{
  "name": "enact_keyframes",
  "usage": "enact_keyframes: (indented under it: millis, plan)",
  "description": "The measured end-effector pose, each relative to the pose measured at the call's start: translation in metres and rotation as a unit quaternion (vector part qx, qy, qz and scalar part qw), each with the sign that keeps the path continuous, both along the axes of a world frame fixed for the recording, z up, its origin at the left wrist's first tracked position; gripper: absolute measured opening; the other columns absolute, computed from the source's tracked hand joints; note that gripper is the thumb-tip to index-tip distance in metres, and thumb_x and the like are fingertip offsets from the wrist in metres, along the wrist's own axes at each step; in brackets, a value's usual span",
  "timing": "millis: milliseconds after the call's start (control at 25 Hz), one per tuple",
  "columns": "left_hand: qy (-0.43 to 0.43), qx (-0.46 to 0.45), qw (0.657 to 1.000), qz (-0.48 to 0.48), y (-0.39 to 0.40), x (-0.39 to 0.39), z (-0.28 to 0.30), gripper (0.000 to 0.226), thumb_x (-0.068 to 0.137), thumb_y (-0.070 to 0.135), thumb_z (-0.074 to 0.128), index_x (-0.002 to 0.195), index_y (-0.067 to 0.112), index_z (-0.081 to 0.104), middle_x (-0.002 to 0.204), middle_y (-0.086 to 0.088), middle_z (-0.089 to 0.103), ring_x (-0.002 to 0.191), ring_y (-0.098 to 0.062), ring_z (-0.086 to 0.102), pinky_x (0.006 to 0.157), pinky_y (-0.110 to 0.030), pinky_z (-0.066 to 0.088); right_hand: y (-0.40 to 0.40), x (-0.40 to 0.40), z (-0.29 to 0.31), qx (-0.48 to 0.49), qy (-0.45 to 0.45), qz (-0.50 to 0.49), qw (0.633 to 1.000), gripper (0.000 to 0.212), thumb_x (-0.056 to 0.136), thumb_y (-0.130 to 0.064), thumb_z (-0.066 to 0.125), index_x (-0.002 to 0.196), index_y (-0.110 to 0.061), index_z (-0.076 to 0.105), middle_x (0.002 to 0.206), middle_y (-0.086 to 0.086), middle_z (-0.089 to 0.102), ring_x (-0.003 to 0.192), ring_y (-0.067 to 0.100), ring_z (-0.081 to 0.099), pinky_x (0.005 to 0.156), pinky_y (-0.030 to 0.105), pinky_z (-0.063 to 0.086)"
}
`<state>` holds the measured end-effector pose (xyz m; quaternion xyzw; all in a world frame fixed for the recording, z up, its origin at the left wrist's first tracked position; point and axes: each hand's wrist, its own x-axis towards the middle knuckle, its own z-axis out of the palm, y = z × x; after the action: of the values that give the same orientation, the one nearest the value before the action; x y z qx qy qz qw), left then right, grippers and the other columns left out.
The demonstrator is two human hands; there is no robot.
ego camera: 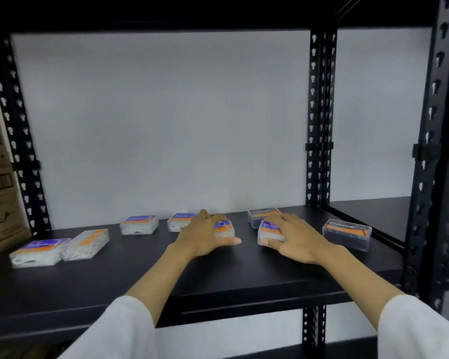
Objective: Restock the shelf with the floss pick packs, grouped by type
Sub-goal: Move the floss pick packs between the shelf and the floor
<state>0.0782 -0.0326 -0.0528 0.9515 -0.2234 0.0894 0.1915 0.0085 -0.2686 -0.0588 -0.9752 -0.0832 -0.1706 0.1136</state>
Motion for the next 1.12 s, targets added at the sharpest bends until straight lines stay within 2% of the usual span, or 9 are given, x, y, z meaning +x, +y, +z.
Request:
enact_keyframes:
  millis: [200,320,480,680,880,1000,1120]
  plan:
    - [0.071,-0.006,0.997,-0.013,0.037,-0.029,-0.007,0.076,0.077,0.062,0.063,0.143,0.036,0.038,0.140,0.000,0.037,0.130,-0.022,0.042,0.109,-0.039,0.036,0.023,-0.025,-0.005,0.000,0.020,0.018,1.000,0.052,0.089,-0.043,0.050,0.138,-0.030,0.038,0.133,0.001,0.049,0.120,0.022,0.043,0.103,0.038,0.033]
    - [0.076,-0.063,0.995,-0.019,0.052,-0.059,-0.005,0.078,0.067,0.063,0.063,0.138,0.036,0.044,0.134,0.004,0.047,0.122,-0.017,0.050,0.105,-0.037,0.042,0.034,-0.048,0.000,0.043,0.015,0.033,0.998,0.047,0.087,-0.040,0.056,0.132,-0.031,0.047,0.131,-0.001,0.053,0.117,0.020,0.048,0.100,0.035,0.039]
    - [0.007,-0.142,0.989,-0.035,0.064,-0.122,-0.007,0.058,0.073,0.064,0.067,0.124,0.040,0.055,0.121,0.011,0.056,0.106,-0.008,0.056,0.095,-0.032,0.048,0.050,-0.093,0.001,0.073,0.010,0.070,0.995,0.045,0.084,-0.045,0.061,0.127,-0.036,0.048,0.116,-0.005,0.055,0.109,0.016,0.052,0.090,0.030,0.042]
    - [0.006,-0.172,0.985,-0.010,0.079,-0.202,-0.042,0.060,0.073,0.059,0.068,0.127,0.041,0.050,0.112,0.013,0.047,0.098,-0.006,0.054,0.085,-0.024,0.046,0.063,-0.151,-0.021,0.068,0.013,0.094,0.993,0.055,0.079,-0.049,0.067,0.127,-0.035,0.046,0.112,-0.006,0.052,0.103,0.014,0.051,0.090,0.034,0.047]
    - [0.065,-0.167,0.984,0.016,0.090,-0.236,-0.120,0.059,0.073,0.055,0.073,0.126,0.039,0.051,0.115,0.010,0.047,0.100,-0.008,0.055,0.091,-0.029,0.048,0.069,-0.186,-0.095,0.080,0.065,0.084,0.991,0.060,0.078,-0.046,0.070,0.130,-0.032,0.045,0.112,-0.006,0.051,0.102,0.015,0.051,0.088,0.033,0.048]
    - [0.122,-0.142,0.982,0.026,0.088,-0.244,-0.184,0.060,0.074,0.046,0.074,0.128,0.040,0.048,0.115,0.009,0.046,0.100,-0.010,0.055,0.089,-0.027,0.047,0.066,-0.194,-0.162,0.098,0.115,0.068,0.986,0.061,0.077,-0.042,0.071,0.131,-0.033,0.044,0.114,-0.006,0.051,0.102,0.015,0.051,0.085,0.029,0.048]
    - [0.183,-0.110,0.976,0.051,0.082,-0.244,-0.257,0.063,0.072,0.045,0.073,0.127,0.045,0.044,0.118,0.009,0.045,0.102,-0.011,0.055,0.093,-0.034,0.049,0.064,-0.195,-0.234,0.092,0.160,0.047,0.982,0.062,0.075,-0.042,0.070,0.131,-0.032,0.044,0.117,-0.004,0.051,0.105,0.017,0.050,0.089,0.031,0.046]
